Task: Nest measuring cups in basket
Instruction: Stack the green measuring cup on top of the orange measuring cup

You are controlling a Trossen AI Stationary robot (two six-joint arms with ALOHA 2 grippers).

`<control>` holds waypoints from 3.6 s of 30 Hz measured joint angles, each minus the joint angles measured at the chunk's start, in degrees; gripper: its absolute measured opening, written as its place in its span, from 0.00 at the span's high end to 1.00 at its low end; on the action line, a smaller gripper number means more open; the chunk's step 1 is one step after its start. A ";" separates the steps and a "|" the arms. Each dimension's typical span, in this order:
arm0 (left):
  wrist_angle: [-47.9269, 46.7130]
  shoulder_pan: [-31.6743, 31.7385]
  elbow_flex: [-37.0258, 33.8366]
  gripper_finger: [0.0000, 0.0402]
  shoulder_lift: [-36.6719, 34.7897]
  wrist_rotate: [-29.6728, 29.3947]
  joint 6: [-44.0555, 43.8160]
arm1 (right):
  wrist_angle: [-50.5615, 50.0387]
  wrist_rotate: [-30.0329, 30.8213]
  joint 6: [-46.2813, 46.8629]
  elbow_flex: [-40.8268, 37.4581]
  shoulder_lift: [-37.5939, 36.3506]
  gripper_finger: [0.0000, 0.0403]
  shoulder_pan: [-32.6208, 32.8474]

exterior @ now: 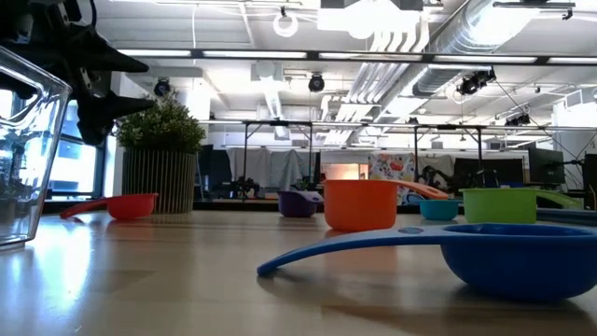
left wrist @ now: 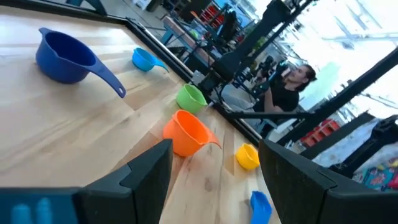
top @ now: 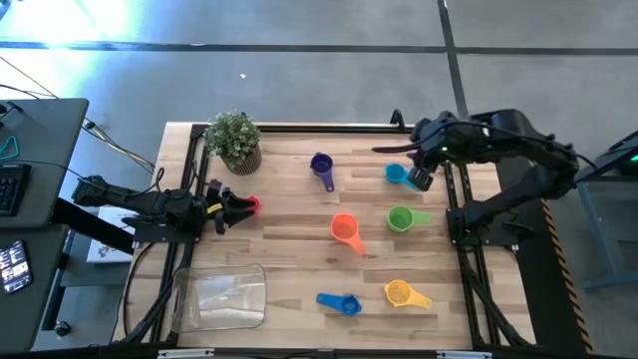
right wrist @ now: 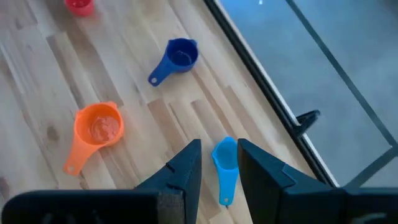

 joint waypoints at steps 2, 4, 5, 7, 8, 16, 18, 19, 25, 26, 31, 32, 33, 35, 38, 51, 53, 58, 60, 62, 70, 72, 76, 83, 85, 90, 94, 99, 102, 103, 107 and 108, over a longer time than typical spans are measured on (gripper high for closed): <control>0.07 0.00 0.00 0.43 0.00 -0.55 -1.53 | 0.56 0.55 0.71 -0.92 -1.37 0.77 0.02; 0.56 -0.01 0.00 0.43 0.02 -1.12 -3.55 | 1.17 0.82 1.45 -3.68 -3.46 0.77 0.02; 1.09 -0.02 0.00 0.43 0.02 -1.48 -4.74 | 1.81 1.46 2.42 -5.70 -4.77 0.77 0.02; 2.21 0.00 0.00 0.43 -0.01 -2.33 -7.19 | 2.66 2.62 4.51 -10.53 -7.57 0.77 0.02; 2.89 0.01 0.00 0.43 0.02 -2.79 -8.39 | 3.81 2.81 5.46 -13.20 -9.24 0.77 0.02; 9.36 0.01 0.02 0.43 -0.01 -6.05 -10.81 | 16.31 0.79 10.25 -32.40 -21.55 0.77 0.02; 10.57 0.01 0.02 0.43 0.01 -6.32 -10.51 | 18.72 -0.13 11.57 -36.13 -23.79 0.77 0.02; 11.05 0.00 0.02 0.43 -0.01 -6.40 -9.92 | 19.55 -0.20 12.49 -37.74 -24.66 0.77 0.02; 11.66 0.01 0.02 0.43 -0.01 -6.85 -8.70 | 23.76 -1.55 14.24 -46.68 -27.47 0.77 0.00; 11.66 0.01 0.02 0.43 -0.01 -6.84 -8.71 | 24.56 -2.11 14.07 -47.95 -27.42 0.77 0.00; 11.64 0.01 0.02 0.43 -0.01 -7.19 -8.70 | 28.55 -3.20 12.64 -53.87 -26.45 0.77 0.00; 11.64 0.01 0.02 0.43 -0.01 -7.34 -8.71 | 29.39 -3.56 12.46 -54.87 -26.28 0.77 0.00; 11.61 0.01 0.02 0.43 0.00 -7.64 -8.73 | 30.30 -4.15 12.24 -55.76 -26.12 0.76 -0.02; 11.59 0.01 0.02 0.43 -0.01 -8.32 -8.75 | 31.84 -5.60 11.68 -57.43 -26.07 0.76 -0.02; 11.57 0.01 0.02 0.43 0.00 -9.44 -8.73 | 33.76 -7.30 11.56 -59.30 -26.09 0.74 -0.02; 11.53 -0.01 0.02 0.43 0.00 -13.70 -8.50 | 39.27 -13.17 -0.76 -65.36 -26.07 0.66 -0.18; 11.55 0.01 0.02 0.43 -0.01 -14.34 -8.24 | 41.05 -14.99 -1.39 -67.76 -26.05 0.66 -0.69; 11.53 0.01 0.02 0.43 0.01 -14.90 -8.19 | 45.04 -15.45 -1.57 -71.69 -25.86 0.66 -2.15; 11.53 0.01 0.02 0.43 0.00 -14.90 -8.20 | 45.70 -15.65 -1.57 -71.82 -25.69 0.66 -2.81; 11.53 -0.01 0.02 0.43 -0.01 -15.02 -8.19 | 45.97 -15.79 -1.59 -71.97 -25.30 0.66 -3.52; 11.46 0.01 0.02 0.43 0.02 -16.17 -8.14 | 48.64 -18.62 -2.94 -71.78 -19.84 0.66 -4.20; 11.49 0.00 0.02 0.43 -0.01 -16.17 -8.15 | 48.98 -19.36 -4.21 -70.65 -17.68 0.66 -4.22; 11.45 -0.01 0.02 0.43 -0.01 -16.17 -7.38 | 49.14 -19.50 -9.17 -67.52 -13.16 0.66 -4.24; 11.41 -0.02 0.02 0.43 -0.01 -16.14 -6.23 | 45.38 -19.61 -21.62 -63.85 -7.51 0.66 -4.22; 11.29 0.00 0.02 0.43 0.00 -16.14 -6.21 | 44.20 -20.12 -25.13 -63.71 -6.73 0.66 -4.24; 11.03 -0.01 0.02 0.43 0.01 -16.14 -6.19 | 42.35 -17.84 -30.55 -63.71 -4.47 0.66 -4.31; 11.03 0.01 0.02 0.43 0.00 -16.13 -5.24 | 42.54 -17.75 -31.58 -63.69 -1.67 0.66 -5.46; 11.00 0.00 0.02 0.43 -0.01 -16.12 -5.14 | 42.55 -17.69 -32.00 -63.69 1.84 0.66 -7.16; 11.01 0.00 0.02 0.43 -0.01 -16.12 -5.13 | 42.55 -17.74 -31.99 -63.69 3.43 0.66 -7.77; 11.01 -0.02 0.02 0.43 0.01 -16.12 -5.14 | 42.54 -17.94 -31.99 -63.69 3.84 0.67 -7.90; 11.03 0.00 0.02 0.43 0.00 -16.12 -5.14 | 42.41 -18.99 -30.13 -63.69 5.19 0.72 -8.04; 11.01 0.01 0.02 0.43 -0.01 -16.10 -5.14 | 42.34 -19.60 -29.52 -63.69 5.33 0.74 -8.04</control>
